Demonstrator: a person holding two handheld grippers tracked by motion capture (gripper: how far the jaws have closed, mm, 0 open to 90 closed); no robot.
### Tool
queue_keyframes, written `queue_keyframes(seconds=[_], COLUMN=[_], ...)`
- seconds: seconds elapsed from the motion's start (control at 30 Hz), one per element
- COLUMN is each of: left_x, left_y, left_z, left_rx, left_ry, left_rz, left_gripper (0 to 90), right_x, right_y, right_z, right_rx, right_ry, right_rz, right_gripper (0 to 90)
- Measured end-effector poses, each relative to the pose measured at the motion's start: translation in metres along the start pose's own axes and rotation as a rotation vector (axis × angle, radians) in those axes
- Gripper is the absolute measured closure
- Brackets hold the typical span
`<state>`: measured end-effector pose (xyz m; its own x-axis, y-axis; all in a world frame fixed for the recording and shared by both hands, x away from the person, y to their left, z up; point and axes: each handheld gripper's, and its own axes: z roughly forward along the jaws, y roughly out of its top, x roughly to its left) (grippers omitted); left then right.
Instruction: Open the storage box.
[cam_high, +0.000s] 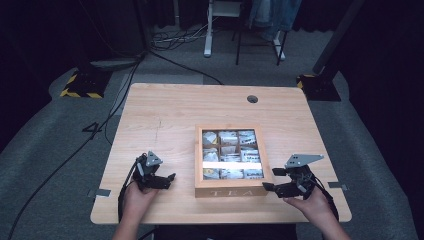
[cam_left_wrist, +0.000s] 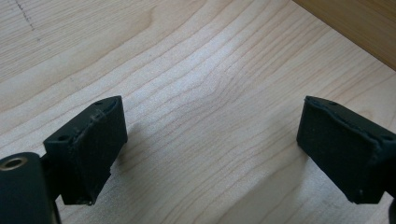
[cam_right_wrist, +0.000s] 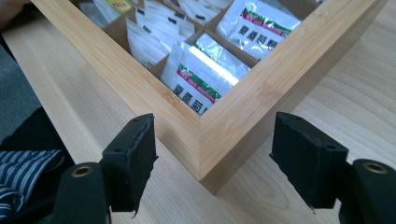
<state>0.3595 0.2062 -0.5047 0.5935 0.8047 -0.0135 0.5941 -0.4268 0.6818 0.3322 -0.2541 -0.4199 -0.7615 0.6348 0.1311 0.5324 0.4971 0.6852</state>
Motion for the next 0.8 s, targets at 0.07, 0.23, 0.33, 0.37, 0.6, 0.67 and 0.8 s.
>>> queue_keyframes(seconds=[0.07,0.23,0.33,0.37,0.6,0.67,0.8], left_x=[0.000,0.000,0.000,0.000,0.000,0.000,0.000], left_y=[0.000,0.000,0.000,0.000,0.000,0.000,0.000], left_z=[0.000,0.000,0.000,0.000,0.000,0.000,0.000], left_rx=[0.000,0.000,-0.001,0.000,0.000,-0.001,0.002], left_ry=[0.000,0.000,0.002,0.000,0.002,0.002,0.001], left_rz=[0.001,0.000,0.002,0.001,0.002,0.002,0.003], left_gripper=[9.0,9.0,9.0,9.0,9.0,9.0,9.0], right_x=[0.000,0.003,0.003,0.003,0.008,0.011,0.015], right_y=[-0.001,-0.001,-0.001,-0.001,-0.002,-0.001,-0.001], right_z=[0.003,0.006,0.007,0.007,0.011,0.010,0.008], right_rx=[0.011,0.026,0.033,0.038,0.083,0.089,0.103], right_ry=[0.010,0.015,0.015,0.013,-0.024,-0.040,-0.079], right_rz=[0.000,-0.007,-0.013,-0.018,-0.060,-0.078,-0.113], right_gripper=[28.6,27.4,27.7,27.6,31.4,34.3,39.8])
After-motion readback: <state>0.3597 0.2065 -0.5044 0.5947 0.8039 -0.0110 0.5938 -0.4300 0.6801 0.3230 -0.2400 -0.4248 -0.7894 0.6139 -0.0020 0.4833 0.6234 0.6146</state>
